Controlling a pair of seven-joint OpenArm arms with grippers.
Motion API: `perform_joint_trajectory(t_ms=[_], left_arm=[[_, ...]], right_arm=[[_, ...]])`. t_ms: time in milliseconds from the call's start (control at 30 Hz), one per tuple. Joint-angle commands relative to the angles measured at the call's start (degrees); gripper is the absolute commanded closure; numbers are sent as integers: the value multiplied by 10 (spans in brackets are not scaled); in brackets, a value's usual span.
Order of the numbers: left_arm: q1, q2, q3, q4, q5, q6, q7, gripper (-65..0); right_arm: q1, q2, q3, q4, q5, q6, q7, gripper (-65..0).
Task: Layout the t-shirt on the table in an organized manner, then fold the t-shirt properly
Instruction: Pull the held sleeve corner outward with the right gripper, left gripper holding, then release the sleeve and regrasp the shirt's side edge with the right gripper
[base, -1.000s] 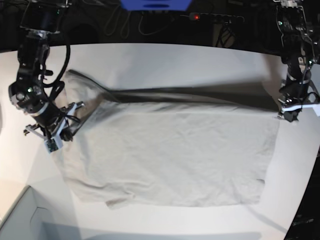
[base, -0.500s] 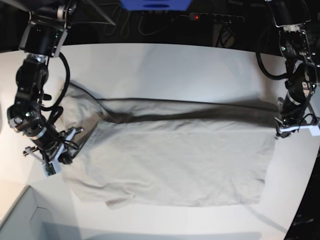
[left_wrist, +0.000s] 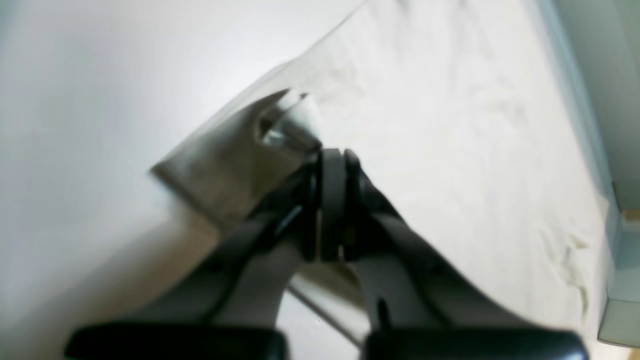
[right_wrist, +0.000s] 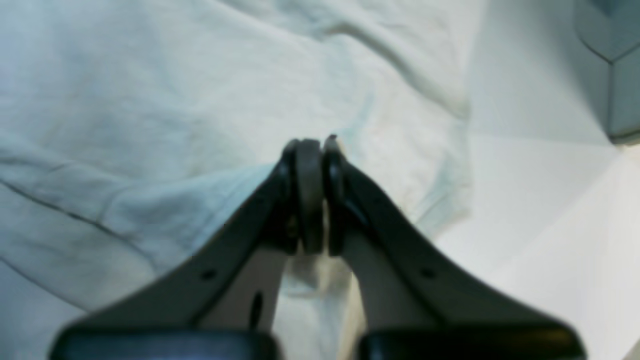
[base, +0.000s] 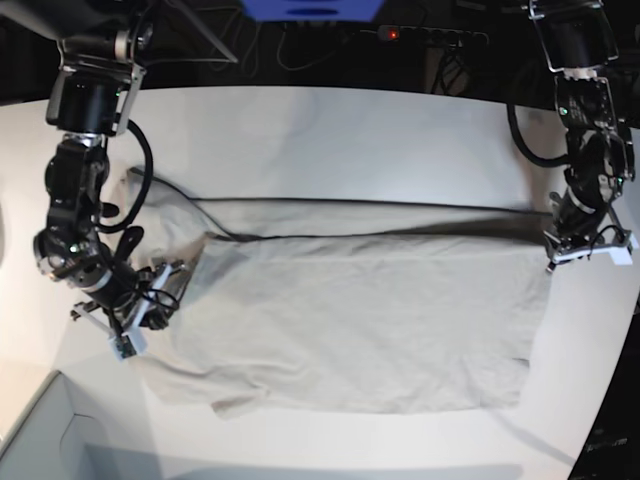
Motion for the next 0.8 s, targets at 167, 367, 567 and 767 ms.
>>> perform_joint_trajectory(t_ms=[167, 367, 567, 767], left_arm=[[-33, -8, -5, 8, -1, -4, -9, 0], [-53, -8, -2, 8, -1, -1, -4, -14], [-60, -6, -2, 7, -1, 0, -8, -254], [-54, -7, -2, 16, -2, -4, -5, -454]], right_arm=[[24, 8, 2, 8, 7, 4, 15, 0], [24, 9, 2, 8, 7, 4, 14, 0], [16, 10, 2, 8, 7, 4, 11, -124], [1, 28, 9, 23, 7, 4, 10, -311]])
